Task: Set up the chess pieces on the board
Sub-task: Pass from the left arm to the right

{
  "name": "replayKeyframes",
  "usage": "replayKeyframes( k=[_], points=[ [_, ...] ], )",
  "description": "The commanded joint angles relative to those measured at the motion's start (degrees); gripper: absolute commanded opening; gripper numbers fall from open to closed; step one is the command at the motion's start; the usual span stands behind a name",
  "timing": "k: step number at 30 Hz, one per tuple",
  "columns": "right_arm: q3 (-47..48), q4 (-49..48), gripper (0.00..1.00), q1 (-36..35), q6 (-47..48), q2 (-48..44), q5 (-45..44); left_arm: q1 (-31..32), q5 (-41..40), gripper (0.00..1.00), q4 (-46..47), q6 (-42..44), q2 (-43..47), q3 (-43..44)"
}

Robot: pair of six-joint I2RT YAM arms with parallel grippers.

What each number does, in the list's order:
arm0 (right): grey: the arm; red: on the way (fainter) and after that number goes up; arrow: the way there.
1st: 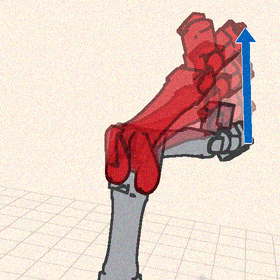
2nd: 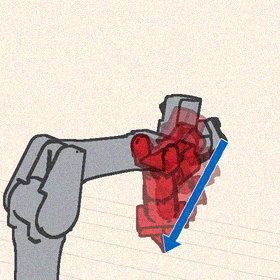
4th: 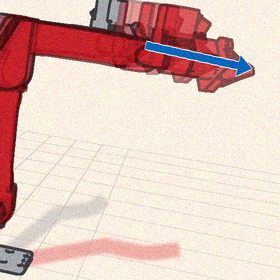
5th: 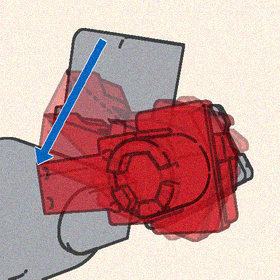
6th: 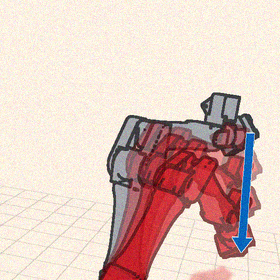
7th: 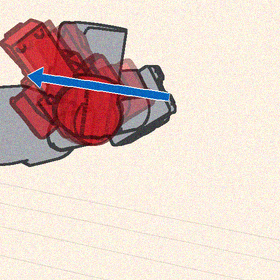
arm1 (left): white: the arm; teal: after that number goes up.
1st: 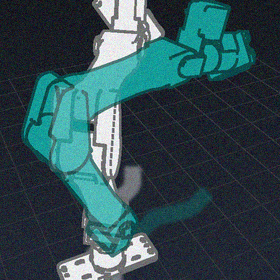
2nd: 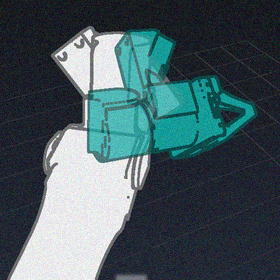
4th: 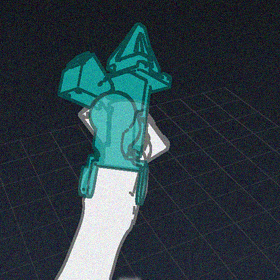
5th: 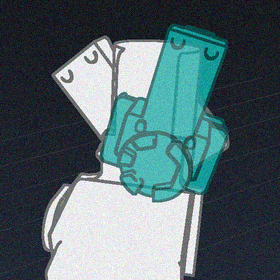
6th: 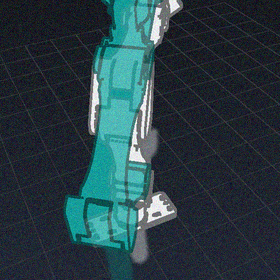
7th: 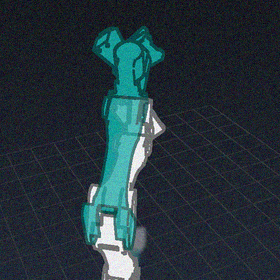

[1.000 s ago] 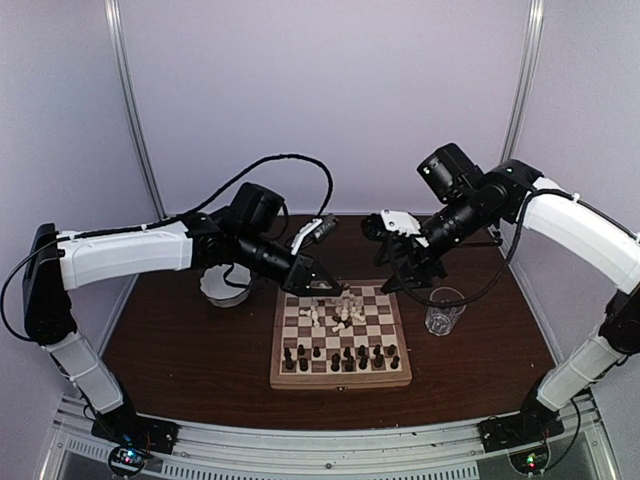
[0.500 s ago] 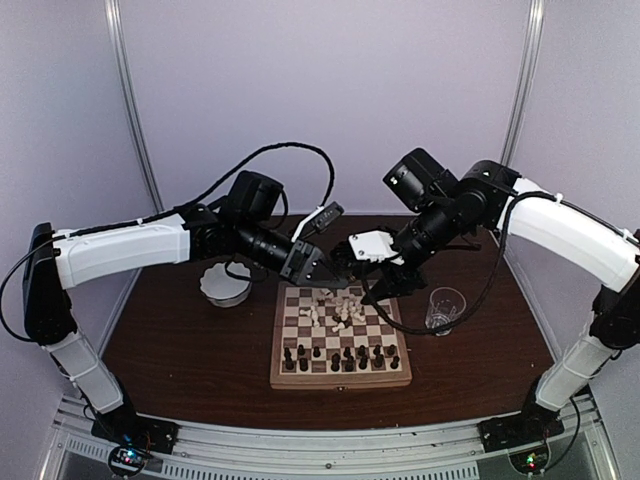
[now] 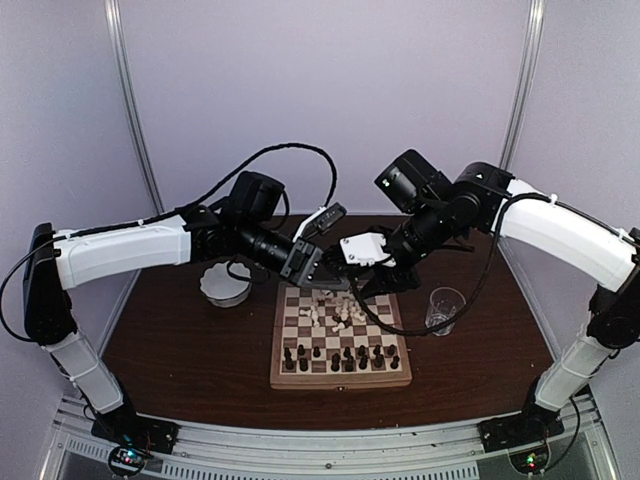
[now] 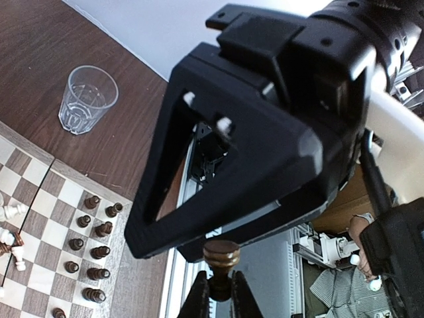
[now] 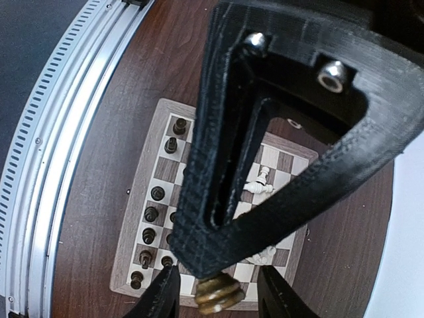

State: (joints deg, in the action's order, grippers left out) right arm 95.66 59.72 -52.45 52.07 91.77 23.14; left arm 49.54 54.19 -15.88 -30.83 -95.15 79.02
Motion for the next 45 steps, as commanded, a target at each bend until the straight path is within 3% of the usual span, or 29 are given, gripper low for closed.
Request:
replayKeyframes(
  k=[1,8,24,26,29,36,42,45],
  points=[
    [3.04,-0.45,0.4,-0.62,-0.94,0.26,-1.21,0.38,1.53,0.06,1.92,-0.12,-0.6,-0.36],
    [3.42,1.51,0.31,-2.14,0.39,0.04,-1.57,0.37,0.94,0.06,0.95,0.25,-1.03,-0.42],
    [0.38,-0.85,0.08,-5.57,-0.14,-1.15,-11.64,0.38,-0.68,0.06,2.84,-0.73,0.61,-2.18],
    [-0.7,-2.19,0.06,-5.44,-1.23,-1.59,-12.05,0.38,-1.4,0.1,2.74,-0.58,1.29,-2.65],
    [-1.44,-3.93,0.03,-4.3,-4.29,-2.05,-11.23,0.38,-4.56,0.31,3.9,-0.14,3.17,-4.24],
    [-3.23,-9.83,0.03,1.69,-15.87,-2.94,-1.72,1.77,-20.91,0.41,28.69,-5.42,12.81,-20.28],
    [-4.66,-11.35,0.03,2.17,-18.67,-2.73,0.35,1.94,-29.08,0.42,43.81,-13.44,13.59,-28.49],
    [-4.24,-11.39,0.03,2.3,-19.14,-2.27,1.2,2.13,-31.28,0.43,46.79,-15.04,12.58,-29.53]
  ],
)
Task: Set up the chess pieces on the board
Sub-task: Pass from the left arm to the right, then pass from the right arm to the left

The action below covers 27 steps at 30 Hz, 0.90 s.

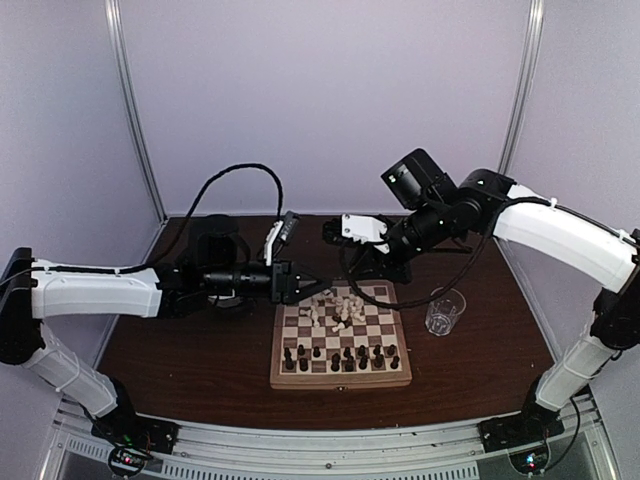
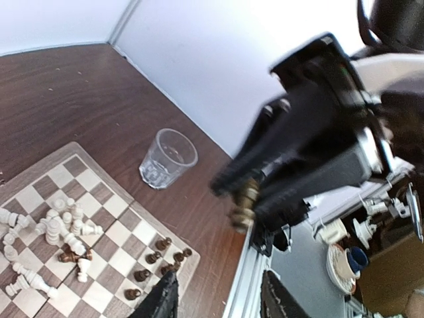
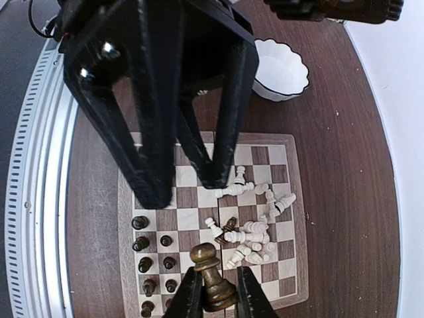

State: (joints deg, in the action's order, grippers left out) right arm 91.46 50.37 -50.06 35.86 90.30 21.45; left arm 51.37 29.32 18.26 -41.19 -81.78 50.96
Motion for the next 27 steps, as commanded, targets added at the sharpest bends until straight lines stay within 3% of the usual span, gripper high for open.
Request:
replayKeyframes(
  k=[1,20,27],
  points=[
    [0.15,-1.99,0.03,-0.09,-3.12,-0.64,3.28,0.26,-6.89,0.43,13.69,-5.1,-1.01,-1.73],
    [2.46,-2.01,0.04,-0.11,-4.08,1.62,2.51,0.3,1.22,0.35,22.71,-12.95,-8.4,1.01],
    [2.59,-2.03,0.04,-0.07,-4.04,1.97,2.11,0.28,2.51,0.24,23.37,-13.84,-9.35,1.4]
  ],
)
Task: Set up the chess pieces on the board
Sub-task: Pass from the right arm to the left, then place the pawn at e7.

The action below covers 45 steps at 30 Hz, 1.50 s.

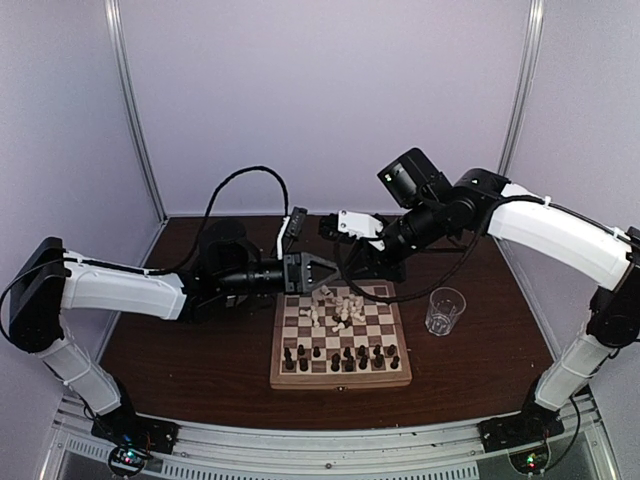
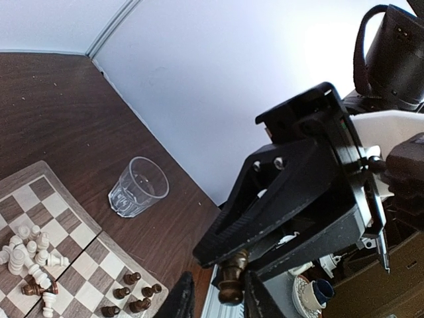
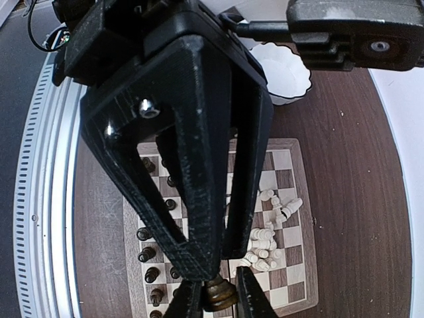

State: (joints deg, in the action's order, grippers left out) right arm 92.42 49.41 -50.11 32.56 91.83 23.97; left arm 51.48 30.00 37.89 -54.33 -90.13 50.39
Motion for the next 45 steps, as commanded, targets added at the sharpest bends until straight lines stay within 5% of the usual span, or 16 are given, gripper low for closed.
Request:
replayKeyframes(
  k=[1,8,12,18,28,34,45],
  points=[
    [1.6,-1.13,0.04,-0.06,-0.74,0.52,-0.37,0.19,2.03,0.22,3.71,-0.81,-1.14,2.03],
    [1.3,-1.23,0.07,0.0,-0.74,0.36,-1.0,0.18,2.79,0.1,2.92,-0.78,-1.63,2.76],
    [0.14,-1.67,0.19,0.2,-0.66,-0.76,-2.53,-0.11,3.16,0.07,-2.32,1.7,-1.16,4.45],
    [-3.13,2.39,0.46,2.42,1.36,-6.16,-3.13,-1.74,3.69,0.06,-23.23,11.85,-0.45,11.95],
    [-18.17,5.29,0.55,12.53,3.61,-19.99,-0.61,-2.0,-4.76,0.05,-77.88,38.86,-10.77,38.54],
    [-27.79,-0.74,0.59,16.77,2.56,-26.16,-1.82,-1.19,-10.09,0.04,-92.82,44.86,-17.16,48.83],
    [-29.16,-3.41,0.6,18.21,1.46,-24.64,-1.49,5.27,-20.07,0.04,-107.18,52.15,-27.05,59.76]
  ],
)
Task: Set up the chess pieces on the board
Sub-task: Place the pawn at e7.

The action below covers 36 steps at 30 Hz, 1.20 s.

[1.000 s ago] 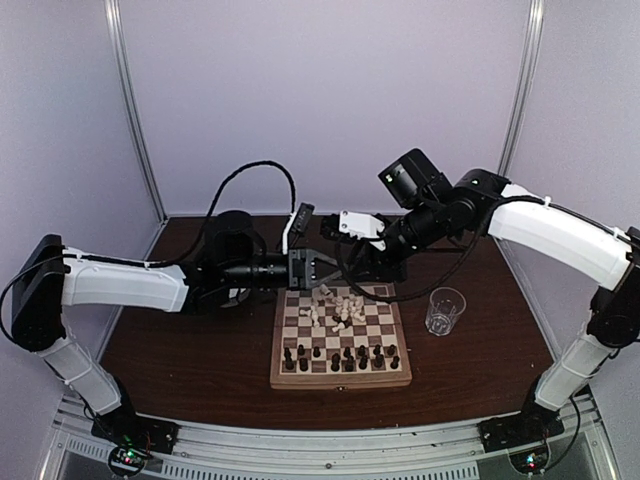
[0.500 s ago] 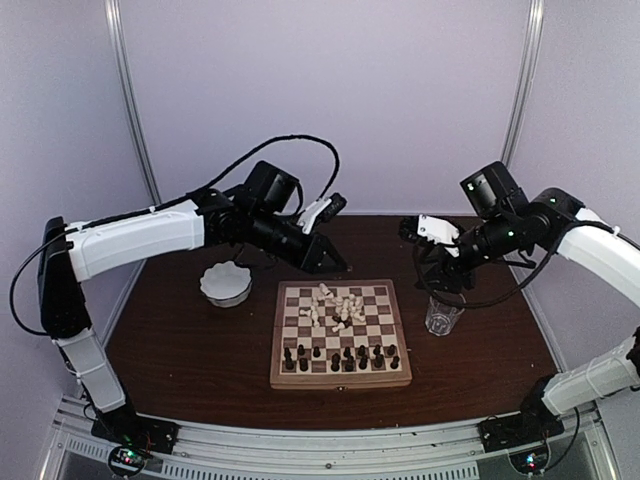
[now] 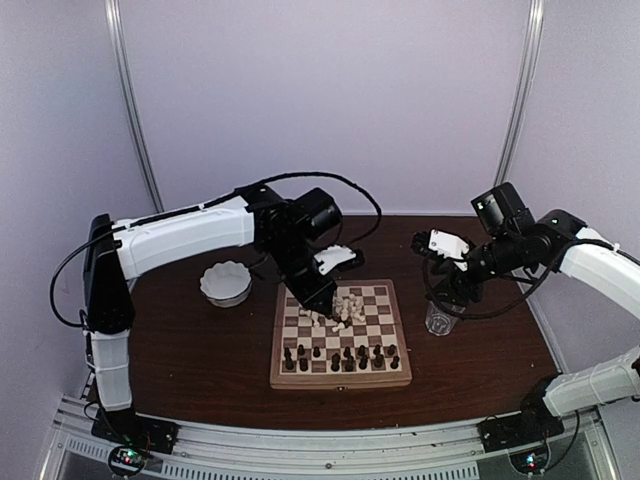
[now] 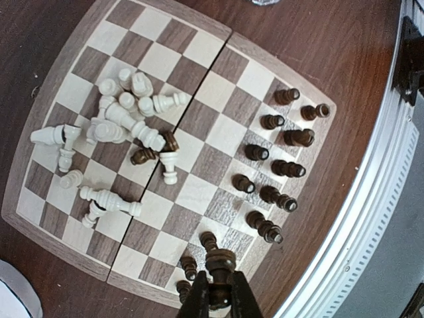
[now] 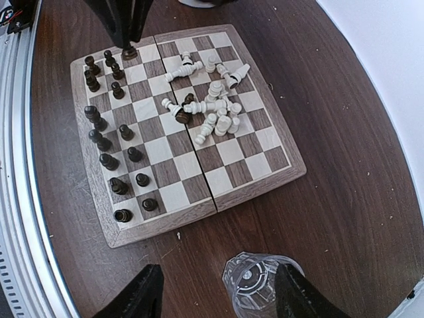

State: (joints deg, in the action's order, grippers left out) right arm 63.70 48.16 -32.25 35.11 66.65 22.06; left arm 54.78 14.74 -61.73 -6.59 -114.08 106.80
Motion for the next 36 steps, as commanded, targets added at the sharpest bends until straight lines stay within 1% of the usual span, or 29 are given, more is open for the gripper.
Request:
replayKeyframes(
  k=[1,9,17,36],
  points=[
    [-0.69,-2.33,0.6,0.41,-1.09,0.64,0.44,2.52,-5.01,0.04,-8.11,4.62,-3.75,3.68],
    [-1.91,-3.16,0.6,0.53,-1.19,0.82,0.41,4.84,-5.86,0.05,-6.29,4.31,-6.16,3.02],
    [-1.99,-3.07,0.6,0.78,-1.18,1.0,0.7,5.22,-4.87,0.05,-4.05,3.79,-8.93,2.93],
    [-2.74,-3.68,0.6,1.38,-1.18,0.7,1.06,5.83,-3.63,0.06,-2.69,2.9,-14.2,5.08]
  ],
)
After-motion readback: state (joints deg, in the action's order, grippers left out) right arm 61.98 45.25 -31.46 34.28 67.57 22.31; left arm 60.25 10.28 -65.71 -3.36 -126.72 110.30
